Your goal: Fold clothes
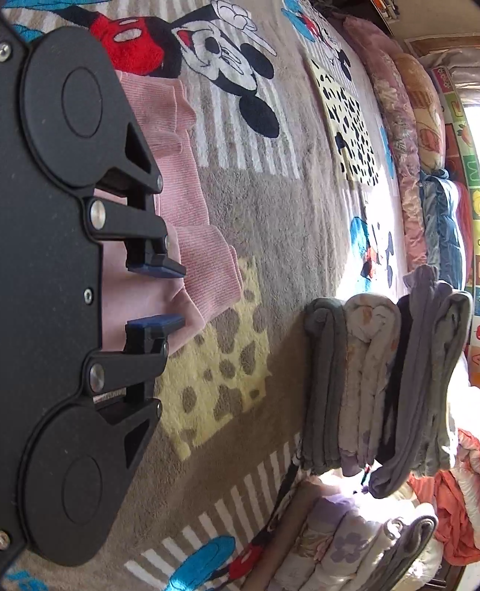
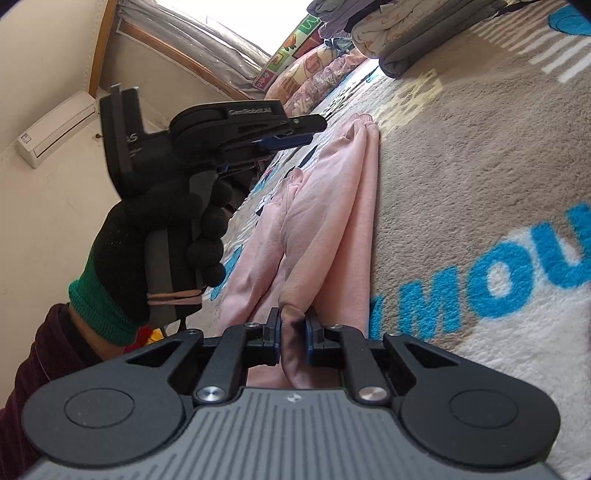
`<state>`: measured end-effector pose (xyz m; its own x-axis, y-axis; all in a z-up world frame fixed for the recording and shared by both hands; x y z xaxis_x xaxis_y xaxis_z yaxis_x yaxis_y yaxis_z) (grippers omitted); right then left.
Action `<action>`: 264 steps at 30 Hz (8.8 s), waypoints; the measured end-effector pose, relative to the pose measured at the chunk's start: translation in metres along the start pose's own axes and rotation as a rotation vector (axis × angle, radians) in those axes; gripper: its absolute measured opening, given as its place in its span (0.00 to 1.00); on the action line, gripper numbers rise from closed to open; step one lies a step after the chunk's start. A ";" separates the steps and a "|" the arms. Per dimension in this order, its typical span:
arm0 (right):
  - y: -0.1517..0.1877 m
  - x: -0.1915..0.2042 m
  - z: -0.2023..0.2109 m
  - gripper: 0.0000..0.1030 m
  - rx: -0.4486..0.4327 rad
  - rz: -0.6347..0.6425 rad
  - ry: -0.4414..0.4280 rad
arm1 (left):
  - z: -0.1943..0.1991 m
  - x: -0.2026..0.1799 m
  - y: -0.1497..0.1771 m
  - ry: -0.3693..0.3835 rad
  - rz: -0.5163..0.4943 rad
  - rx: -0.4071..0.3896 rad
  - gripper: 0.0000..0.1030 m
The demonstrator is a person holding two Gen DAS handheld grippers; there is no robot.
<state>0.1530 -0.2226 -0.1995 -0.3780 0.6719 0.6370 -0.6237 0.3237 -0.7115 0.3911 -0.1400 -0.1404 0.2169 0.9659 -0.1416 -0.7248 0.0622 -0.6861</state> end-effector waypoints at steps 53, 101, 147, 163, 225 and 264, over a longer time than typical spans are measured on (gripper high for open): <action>0.004 0.115 0.026 0.45 -0.011 0.931 0.417 | 0.228 0.074 0.246 -0.109 -0.384 -0.278 0.44; 0.068 0.095 0.026 0.52 0.235 1.297 0.519 | 0.204 0.060 0.264 -0.193 -0.727 -0.236 0.30; 0.069 0.090 0.017 0.42 0.191 1.367 0.482 | 0.201 0.068 0.266 -0.310 -0.761 -0.302 0.37; 0.065 0.104 0.023 0.17 0.167 1.262 0.430 | 0.225 0.061 0.272 -0.254 -0.687 -0.278 0.08; -0.095 -0.042 -0.014 0.17 -0.095 -0.147 -0.241 | 0.138 0.179 0.084 0.700 0.585 -0.135 0.08; -0.155 -0.130 -0.123 0.13 -0.025 -0.344 -0.219 | 0.038 0.225 0.053 0.713 0.984 0.085 0.06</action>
<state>0.3833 -0.2780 -0.2088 -0.2889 0.3648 0.8851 -0.7230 0.5229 -0.4515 0.3768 0.0898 -0.1816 -0.1581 0.2567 -0.9535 -0.8171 -0.5762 -0.0196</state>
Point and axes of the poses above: each gripper's, at about its wrist camera, not at the fingertips, and z roughly against the way its jaws point, x to its left, y to its underside, the point moved 5 cm from there along -z, roughly the way its jaws point, and after that the axes turned 14 degrees about z, right-handed, at the moved point
